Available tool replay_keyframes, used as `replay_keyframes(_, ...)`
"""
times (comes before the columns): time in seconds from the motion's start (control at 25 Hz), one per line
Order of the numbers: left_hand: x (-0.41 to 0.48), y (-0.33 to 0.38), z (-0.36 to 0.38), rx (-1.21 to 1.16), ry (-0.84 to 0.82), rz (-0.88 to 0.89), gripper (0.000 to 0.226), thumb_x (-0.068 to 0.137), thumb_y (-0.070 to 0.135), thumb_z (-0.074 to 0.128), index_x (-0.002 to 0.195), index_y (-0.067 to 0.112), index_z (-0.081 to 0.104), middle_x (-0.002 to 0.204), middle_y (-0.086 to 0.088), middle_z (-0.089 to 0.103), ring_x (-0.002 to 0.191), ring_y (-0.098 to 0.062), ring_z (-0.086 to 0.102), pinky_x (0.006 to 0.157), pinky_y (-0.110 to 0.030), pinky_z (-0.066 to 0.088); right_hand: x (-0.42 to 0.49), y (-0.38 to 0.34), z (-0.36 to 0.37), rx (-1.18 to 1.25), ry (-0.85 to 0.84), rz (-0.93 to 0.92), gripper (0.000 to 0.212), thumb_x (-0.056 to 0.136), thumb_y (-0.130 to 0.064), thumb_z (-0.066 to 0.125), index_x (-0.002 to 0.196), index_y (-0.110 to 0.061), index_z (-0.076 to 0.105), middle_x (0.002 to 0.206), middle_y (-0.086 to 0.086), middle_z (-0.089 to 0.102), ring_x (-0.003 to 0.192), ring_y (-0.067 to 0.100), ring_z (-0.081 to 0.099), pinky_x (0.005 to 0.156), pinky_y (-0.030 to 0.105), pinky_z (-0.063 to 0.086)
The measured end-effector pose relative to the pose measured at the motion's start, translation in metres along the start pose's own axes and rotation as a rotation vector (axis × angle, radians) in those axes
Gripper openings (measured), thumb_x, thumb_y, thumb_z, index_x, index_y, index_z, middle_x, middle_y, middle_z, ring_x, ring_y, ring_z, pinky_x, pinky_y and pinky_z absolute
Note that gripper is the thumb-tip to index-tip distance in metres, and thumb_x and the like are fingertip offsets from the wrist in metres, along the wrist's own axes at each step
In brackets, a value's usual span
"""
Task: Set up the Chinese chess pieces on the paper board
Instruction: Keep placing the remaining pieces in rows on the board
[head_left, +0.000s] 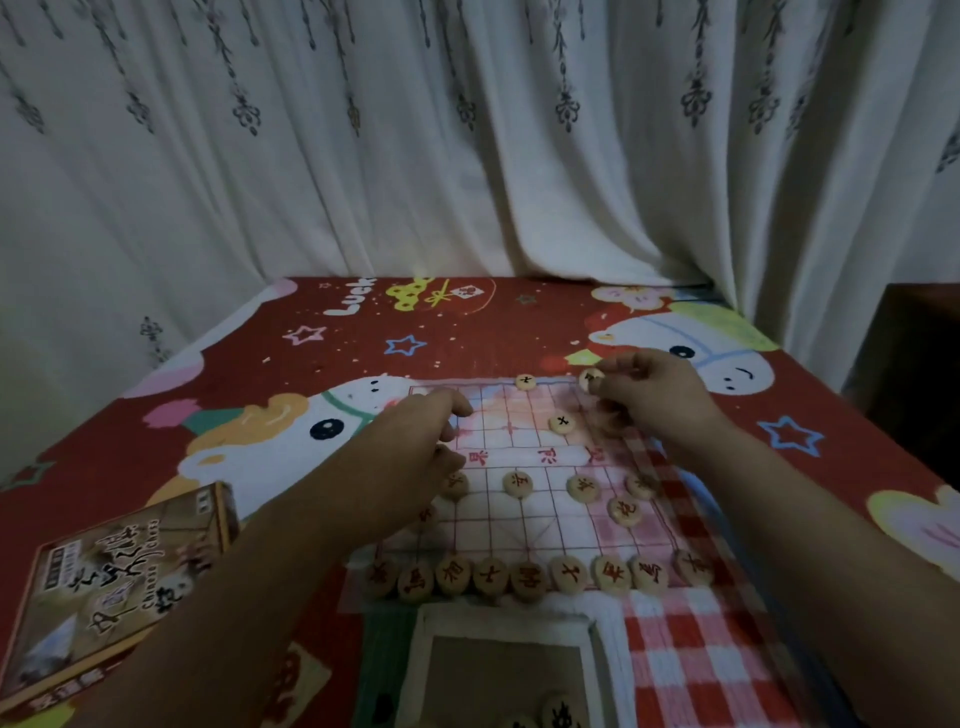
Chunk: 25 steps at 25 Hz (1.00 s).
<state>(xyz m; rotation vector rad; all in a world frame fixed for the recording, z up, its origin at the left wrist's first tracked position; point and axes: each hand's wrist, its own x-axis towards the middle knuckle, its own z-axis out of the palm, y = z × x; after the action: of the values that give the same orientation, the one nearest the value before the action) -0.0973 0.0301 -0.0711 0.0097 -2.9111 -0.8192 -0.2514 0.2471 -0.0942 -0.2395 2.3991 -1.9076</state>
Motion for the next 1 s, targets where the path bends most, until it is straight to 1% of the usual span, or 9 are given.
replay_keyframes(0.04,0.003,-0.002,0.002,0.002,0.006,0.006,0.042,0.095,0.007,0.056,0.130,0.026,0.044,0.113,0.006,0.054,0.087,0.002,0.055,0.073,-0.016,0.051,0.016,0.003,0.001,-0.050,0.037,-0.006,0.011,0.084,-0.006,0.076,0.090,-0.009,0.068,0.079,0.009,0.067,0.060,0.018,0.061,0.055,0.029,0.051)
replay_keyframes(0.16,0.008,-0.009,0.005,0.025,0.033,0.028,0.041,0.092,0.013,0.061,0.128,0.027,0.046,0.116,0.005,0.056,0.096,-0.006,0.056,0.083,-0.025,0.054,0.054,0.011,0.014,-0.210,0.096,-0.052,0.012,0.084,-0.010,0.077,0.077,-0.015,0.068,0.078,0.001,0.067,0.082,0.021,0.065,0.074,0.030,0.051)
replay_keyframes(0.28,0.011,-0.014,0.008,0.009,0.056,0.030,0.040,0.092,0.013,0.061,0.126,0.028,0.048,0.114,0.007,0.056,0.096,-0.005,0.055,0.082,-0.024,0.052,0.081,0.020,0.028,-0.408,0.100,-0.046,0.004,0.087,-0.017,0.074,0.089,-0.014,0.073,0.087,0.000,0.070,0.090,0.020,0.065,0.078,0.029,0.048)
replay_keyframes(0.36,0.013,-0.015,0.009,0.015,0.063,0.034,0.040,0.093,0.013,0.060,0.127,0.028,0.048,0.113,0.008,0.054,0.098,-0.005,0.054,0.082,-0.023,0.051,0.092,0.025,0.033,-0.508,0.075,-0.064,0.008,0.090,-0.018,0.071,0.096,-0.014,0.075,0.096,0.003,0.073,0.086,0.018,0.064,0.074,0.028,0.048)
replay_keyframes(0.48,0.014,-0.014,0.011,0.023,0.068,0.040,0.039,0.094,0.013,0.058,0.129,0.026,0.047,0.114,0.007,0.053,0.101,-0.007,0.053,0.087,-0.025,0.050,0.100,0.025,0.035,-0.641,0.063,-0.092,0.010,0.093,-0.019,0.067,0.098,-0.018,0.076,0.100,0.004,0.073,0.078,0.016,0.060,0.068,0.027,0.045)
replay_keyframes(0.6,0.014,-0.012,0.013,0.031,0.066,0.041,0.040,0.094,0.014,0.058,0.131,0.026,0.046,0.116,0.007,0.052,0.102,-0.006,0.051,0.091,-0.024,0.047,0.102,0.025,0.034,-0.735,0.070,-0.124,0.016,0.094,-0.020,0.065,0.105,-0.019,0.076,0.108,0.006,0.074,0.086,0.021,0.062,0.075,0.027,0.045)
replay_keyframes(0.76,0.014,-0.009,0.017,0.022,0.060,0.046,0.047,0.094,0.011,0.057,0.137,0.026,0.043,0.120,0.005,0.054,0.102,-0.005,0.052,0.085,-0.019,0.046,0.098,0.024,0.035,-0.828,0.058,-0.150,0.022,0.096,-0.021,0.061,0.113,-0.019,0.075,0.113,0.008,0.073,0.098,0.026,0.067,0.079,0.030,0.052)
replay_keyframes(0.8,0.015,-0.008,0.017,0.015,0.057,0.042,0.048,0.094,0.011,0.057,0.138,0.026,0.043,0.121,0.004,0.054,0.101,-0.005,0.053,0.084,-0.017,0.045,0.097,0.025,0.035,-0.857,0.057,-0.152,0.022,0.096,-0.021,0.061,0.113,-0.019,0.075,0.112,0.008,0.074,0.097,0.026,0.067,0.078,0.030,0.053)
replay_keyframes(1.0,0.014,-0.006,0.018,-0.012,0.082,0.063,0.048,0.094,0.009,0.057,0.137,0.027,0.044,0.121,0.004,0.055,0.097,-0.003,0.055,0.081,-0.018,0.049,0.093,0.029,0.030,-0.835,0.068,-0.139,0.021,0.097,-0.019,0.057,0.104,-0.018,0.077,0.099,0.009,0.073,0.079,0.024,0.065,0.054,0.023,0.045)
